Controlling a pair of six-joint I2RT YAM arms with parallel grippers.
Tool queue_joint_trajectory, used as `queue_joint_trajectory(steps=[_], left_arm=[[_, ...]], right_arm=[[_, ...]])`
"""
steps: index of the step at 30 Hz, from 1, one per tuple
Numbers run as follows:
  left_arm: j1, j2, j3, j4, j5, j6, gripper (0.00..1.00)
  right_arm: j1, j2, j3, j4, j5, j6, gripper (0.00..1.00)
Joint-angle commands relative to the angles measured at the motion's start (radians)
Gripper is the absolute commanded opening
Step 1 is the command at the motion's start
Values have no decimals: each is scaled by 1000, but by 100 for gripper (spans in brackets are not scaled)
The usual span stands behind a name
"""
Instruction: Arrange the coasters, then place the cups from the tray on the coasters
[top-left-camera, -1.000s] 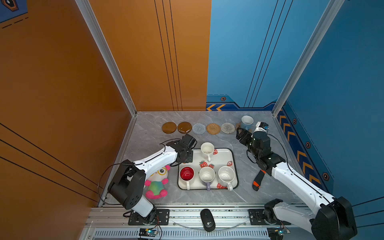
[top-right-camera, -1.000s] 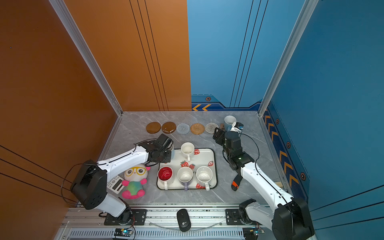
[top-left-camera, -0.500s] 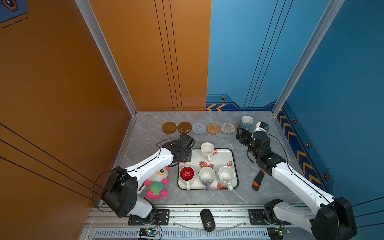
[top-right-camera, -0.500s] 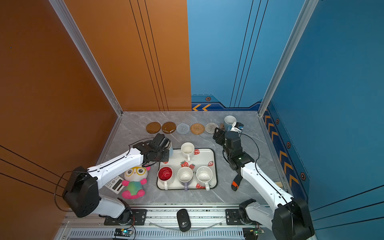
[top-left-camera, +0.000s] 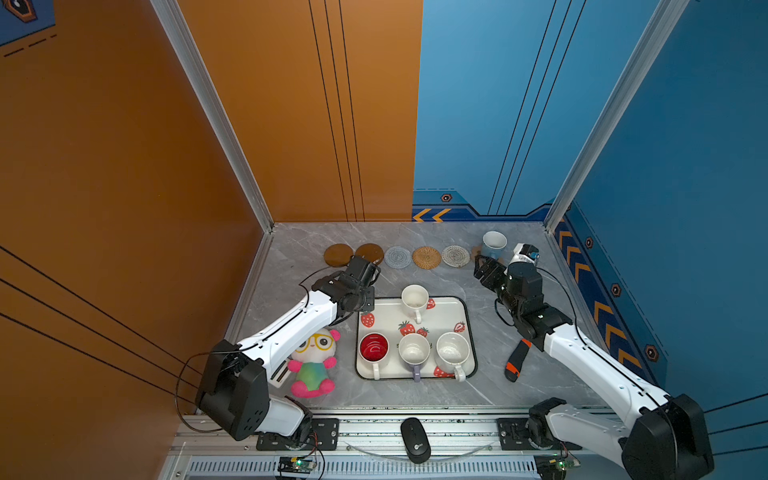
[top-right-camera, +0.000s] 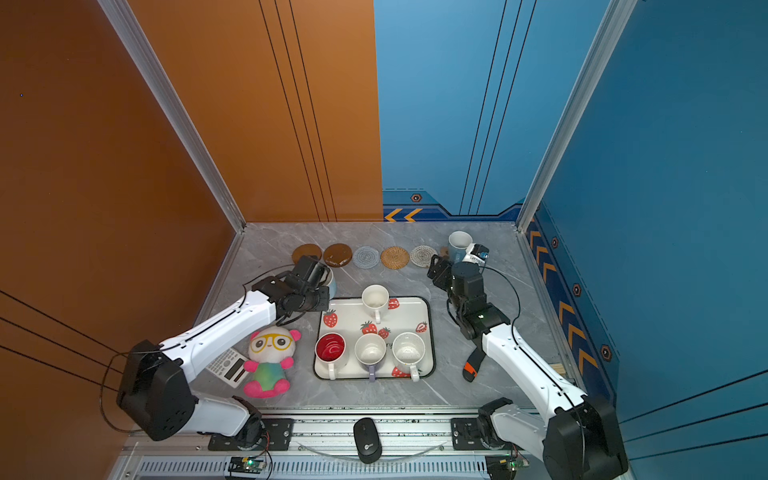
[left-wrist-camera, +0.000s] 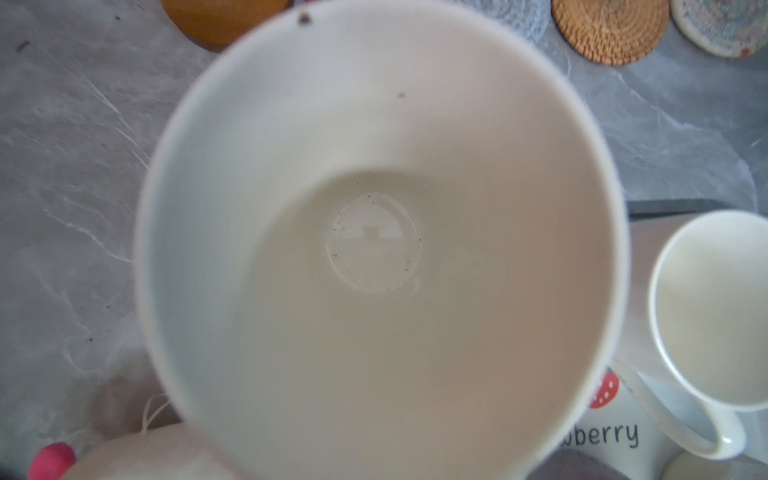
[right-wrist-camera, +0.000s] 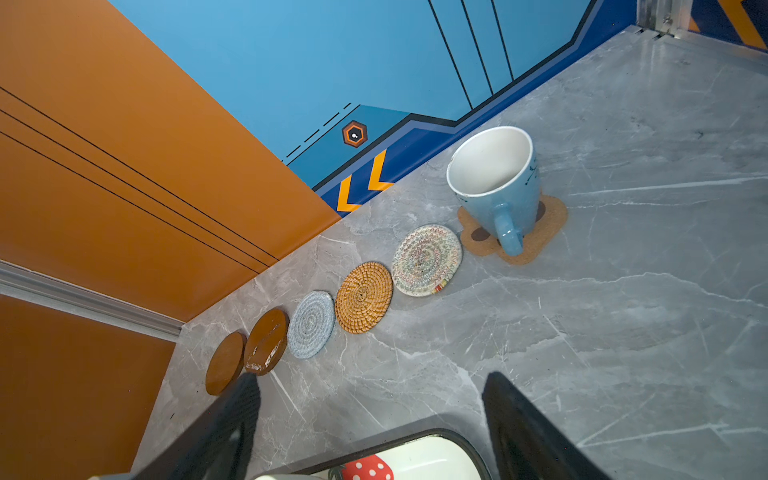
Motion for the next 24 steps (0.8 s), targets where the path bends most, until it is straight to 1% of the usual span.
queue_joint_trajectory(steps=[1, 13, 17, 24], left_arm=[[37, -8, 76, 26, -37, 39, 0], [196, 81, 185, 39, -37, 44, 0], [230, 143, 236, 47, -38, 57, 0], [254, 285, 365, 62, -66, 113, 0]], right_arm=[[-11, 6, -15, 21, -23, 15, 83], [-46, 13, -28, 31, -58, 24, 83], [-58, 17, -38, 42, -74, 31, 83], [-76, 11, -47, 44, -87, 33, 83]])
